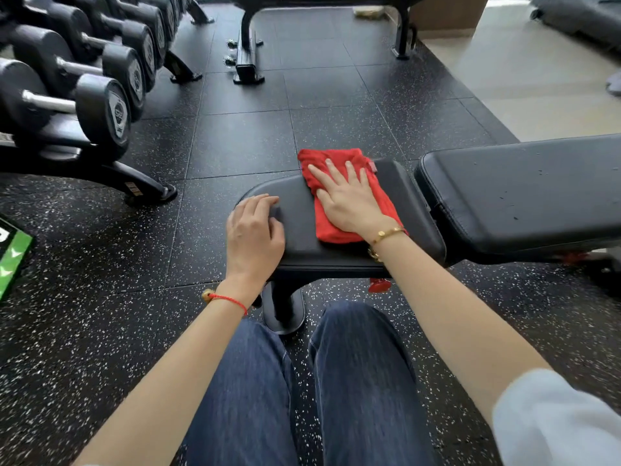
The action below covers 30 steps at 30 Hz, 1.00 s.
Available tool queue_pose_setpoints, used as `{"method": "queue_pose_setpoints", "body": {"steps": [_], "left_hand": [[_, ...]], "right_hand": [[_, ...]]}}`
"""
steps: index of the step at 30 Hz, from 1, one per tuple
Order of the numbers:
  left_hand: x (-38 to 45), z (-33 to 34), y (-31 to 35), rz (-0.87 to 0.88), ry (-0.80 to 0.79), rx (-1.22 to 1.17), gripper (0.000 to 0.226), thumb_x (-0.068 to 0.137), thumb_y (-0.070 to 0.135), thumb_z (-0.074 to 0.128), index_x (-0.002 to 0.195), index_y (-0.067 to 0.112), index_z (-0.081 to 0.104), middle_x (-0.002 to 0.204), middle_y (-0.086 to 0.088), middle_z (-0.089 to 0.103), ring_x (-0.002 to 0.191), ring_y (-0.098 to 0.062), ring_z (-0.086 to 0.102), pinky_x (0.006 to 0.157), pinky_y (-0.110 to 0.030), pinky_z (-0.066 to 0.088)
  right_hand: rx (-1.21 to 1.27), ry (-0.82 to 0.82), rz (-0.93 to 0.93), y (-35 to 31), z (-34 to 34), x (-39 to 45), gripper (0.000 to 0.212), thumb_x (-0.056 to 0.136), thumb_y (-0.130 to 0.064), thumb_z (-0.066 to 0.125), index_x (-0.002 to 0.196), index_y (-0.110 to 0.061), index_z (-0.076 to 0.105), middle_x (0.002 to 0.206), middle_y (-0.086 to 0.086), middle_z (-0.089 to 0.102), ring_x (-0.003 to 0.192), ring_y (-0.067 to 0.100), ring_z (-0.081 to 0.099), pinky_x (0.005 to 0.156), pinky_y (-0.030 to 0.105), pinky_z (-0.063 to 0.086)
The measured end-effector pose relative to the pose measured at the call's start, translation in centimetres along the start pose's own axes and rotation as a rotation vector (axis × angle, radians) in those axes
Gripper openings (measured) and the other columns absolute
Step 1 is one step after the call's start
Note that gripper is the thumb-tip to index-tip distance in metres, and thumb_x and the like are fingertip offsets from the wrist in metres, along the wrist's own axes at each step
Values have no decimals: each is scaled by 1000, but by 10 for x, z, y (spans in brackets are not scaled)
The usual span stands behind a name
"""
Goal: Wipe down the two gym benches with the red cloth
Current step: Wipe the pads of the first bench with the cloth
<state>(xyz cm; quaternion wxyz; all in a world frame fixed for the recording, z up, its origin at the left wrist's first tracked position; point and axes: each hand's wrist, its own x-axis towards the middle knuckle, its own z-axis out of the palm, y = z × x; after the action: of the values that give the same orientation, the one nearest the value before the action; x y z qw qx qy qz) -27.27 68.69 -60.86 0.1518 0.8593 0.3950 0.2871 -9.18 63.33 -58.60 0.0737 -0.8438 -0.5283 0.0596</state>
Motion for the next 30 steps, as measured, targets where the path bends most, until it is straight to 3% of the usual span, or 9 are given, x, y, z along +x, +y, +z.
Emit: {"method": "queue_pose_setpoints", "body": {"steps": [6, 10, 12, 16, 21, 24, 30], "left_hand": [[-21, -32, -35, -123, 61, 11, 43, 85, 5, 50, 125, 15, 59, 129, -5, 61, 125, -26, 49, 106, -43, 35], [-21, -40, -40, -116, 50, 8, 43, 86, 6, 50, 127, 15, 58, 131, -3, 60, 127, -24, 48, 109, -44, 34], [-18, -39, -34, -85, 50, -14, 41, 86, 6, 51, 126, 15, 59, 130, -3, 60, 126, -25, 49, 108, -43, 34], [-8, -31, -9, 36, 27, -53, 41, 87, 5, 50, 126, 13, 59, 129, -5, 60, 125, -26, 49, 107, -41, 34], [5, -14, 25, 155, -43, -100, 40, 87, 8, 51, 126, 11, 60, 130, -5, 60, 124, -27, 51, 108, -40, 35], [11, -2, 40, 200, -91, -81, 40, 88, 12, 49, 127, 14, 58, 131, -4, 59, 125, -25, 50, 109, -41, 34], [18, 23, 56, 211, -137, -41, 37, 93, 20, 45, 129, 16, 56, 136, -1, 56, 130, -22, 44, 112, -38, 28]], "right_hand": [[0, -33, -225, -77, 18, -4, 54, 102, -36, 30, 153, -40, 13, 164, -3, 7, 150, 33, 0, 120, 50, -6], [-8, 32, -300, -83, 23, -46, 54, 101, -37, 32, 153, -42, 15, 163, -4, 12, 150, 30, 6, 121, 46, -4], [-8, 78, -260, -64, 23, -69, 54, 101, -37, 32, 152, -43, 17, 163, -5, 16, 150, 29, 9, 122, 44, -1], [-13, 110, -3, -4, 10, -86, 53, 102, -35, 33, 152, -41, 17, 163, -2, 16, 150, 30, 10, 121, 44, -1], [27, 38, 240, 23, -4, -54, 51, 102, -40, 26, 151, -49, 12, 163, -11, 5, 151, 32, -2, 114, 63, -13], [55, 17, 289, 20, -6, -46, 51, 101, -42, 23, 149, -52, 10, 162, -17, 2, 150, 31, -6, 109, 70, -15], [64, -32, 255, 27, -8, -46, 50, 100, -51, 23, 146, -59, 6, 161, -22, 0, 151, 27, -4, 112, 67, -5]]}}
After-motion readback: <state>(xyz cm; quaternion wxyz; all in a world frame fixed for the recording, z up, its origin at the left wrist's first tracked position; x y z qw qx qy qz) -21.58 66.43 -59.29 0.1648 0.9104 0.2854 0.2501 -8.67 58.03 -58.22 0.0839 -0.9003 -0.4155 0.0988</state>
